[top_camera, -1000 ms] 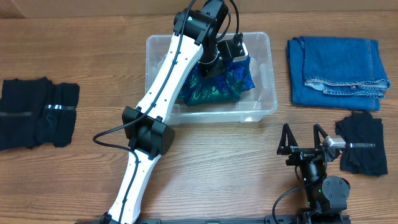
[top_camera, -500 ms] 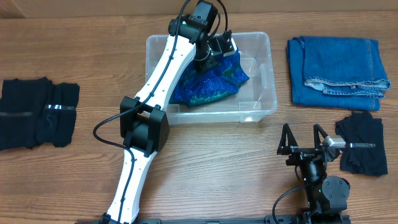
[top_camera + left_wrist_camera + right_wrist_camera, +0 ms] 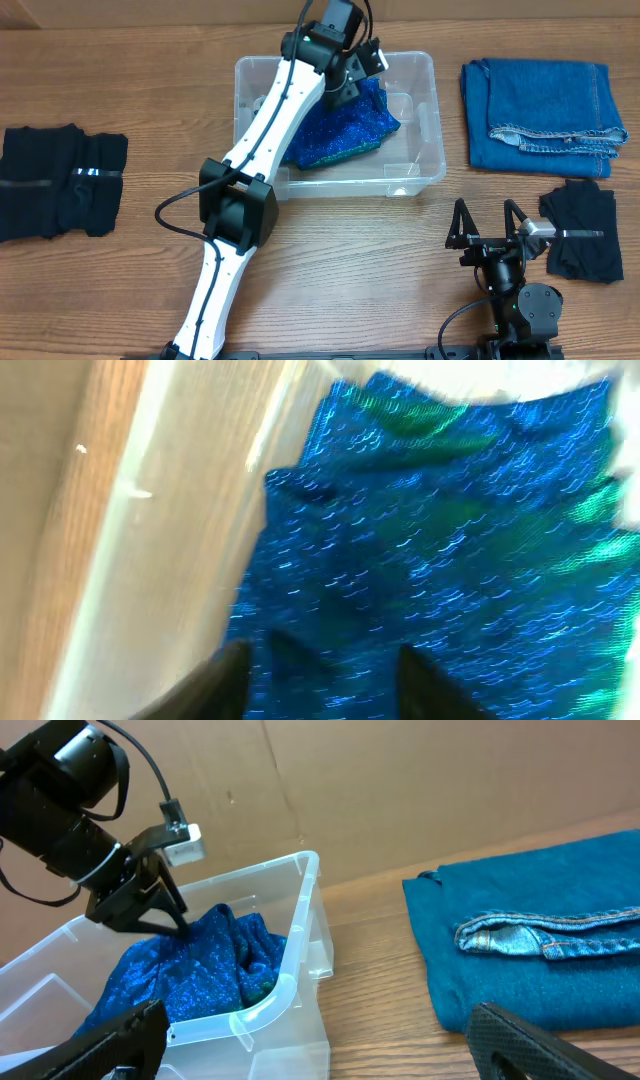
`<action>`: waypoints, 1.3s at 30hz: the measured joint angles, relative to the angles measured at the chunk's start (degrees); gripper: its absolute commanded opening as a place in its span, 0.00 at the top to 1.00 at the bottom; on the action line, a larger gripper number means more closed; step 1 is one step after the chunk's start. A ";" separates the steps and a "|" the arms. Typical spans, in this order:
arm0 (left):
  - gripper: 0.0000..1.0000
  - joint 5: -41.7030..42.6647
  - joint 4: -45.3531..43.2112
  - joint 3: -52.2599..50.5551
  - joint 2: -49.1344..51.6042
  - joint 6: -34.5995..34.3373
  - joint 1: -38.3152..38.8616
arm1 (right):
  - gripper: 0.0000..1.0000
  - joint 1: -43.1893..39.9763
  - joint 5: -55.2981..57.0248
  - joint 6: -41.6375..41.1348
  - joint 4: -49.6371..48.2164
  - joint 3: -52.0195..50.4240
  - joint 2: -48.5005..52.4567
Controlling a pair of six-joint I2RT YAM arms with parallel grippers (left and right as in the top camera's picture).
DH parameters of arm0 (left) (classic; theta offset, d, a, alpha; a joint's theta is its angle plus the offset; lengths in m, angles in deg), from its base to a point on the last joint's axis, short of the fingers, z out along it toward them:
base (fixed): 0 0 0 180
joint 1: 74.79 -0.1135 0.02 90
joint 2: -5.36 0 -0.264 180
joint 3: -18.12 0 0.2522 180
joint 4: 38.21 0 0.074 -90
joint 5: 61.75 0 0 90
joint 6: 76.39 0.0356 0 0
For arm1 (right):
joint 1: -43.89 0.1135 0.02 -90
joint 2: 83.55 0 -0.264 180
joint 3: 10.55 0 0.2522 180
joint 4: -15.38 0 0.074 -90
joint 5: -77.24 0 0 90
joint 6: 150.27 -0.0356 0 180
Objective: Pack container
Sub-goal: 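Lower the blue garment into the bin and press it flat with left gripper, then release and withdraw the left gripper toward the black garment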
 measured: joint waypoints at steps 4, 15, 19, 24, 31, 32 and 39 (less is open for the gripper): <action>0.96 4.28 1.40 0.07 0.00 -9.55 1.99 | 0.00 0.00 0.00 0.02 0.00 0.00 0.00; 0.96 4.83 -13.51 -10.27 0.00 -40.02 2.82 | 0.00 0.00 -0.02 0.00 -0.02 0.00 0.00; 0.96 4.63 -16.15 -16.22 0.00 -43.45 2.82 | 0.00 0.00 -0.02 0.00 -0.02 0.00 0.00; 0.96 5.62 -17.86 -18.23 -0.04 -44.48 2.82 | 0.00 0.00 0.00 -0.02 -0.02 0.00 0.00; 0.88 10.95 -16.06 -18.40 -0.04 -44.85 2.91 | 0.00 0.00 0.00 0.00 0.02 0.00 0.00; 0.85 11.72 -14.60 -17.68 -0.04 -45.03 2.91 | 0.00 0.00 0.00 0.00 0.02 0.00 0.00; 0.51 13.51 0.09 4.50 0.09 -43.89 1.07 | 0.00 0.00 -0.02 0.00 -0.02 0.00 0.00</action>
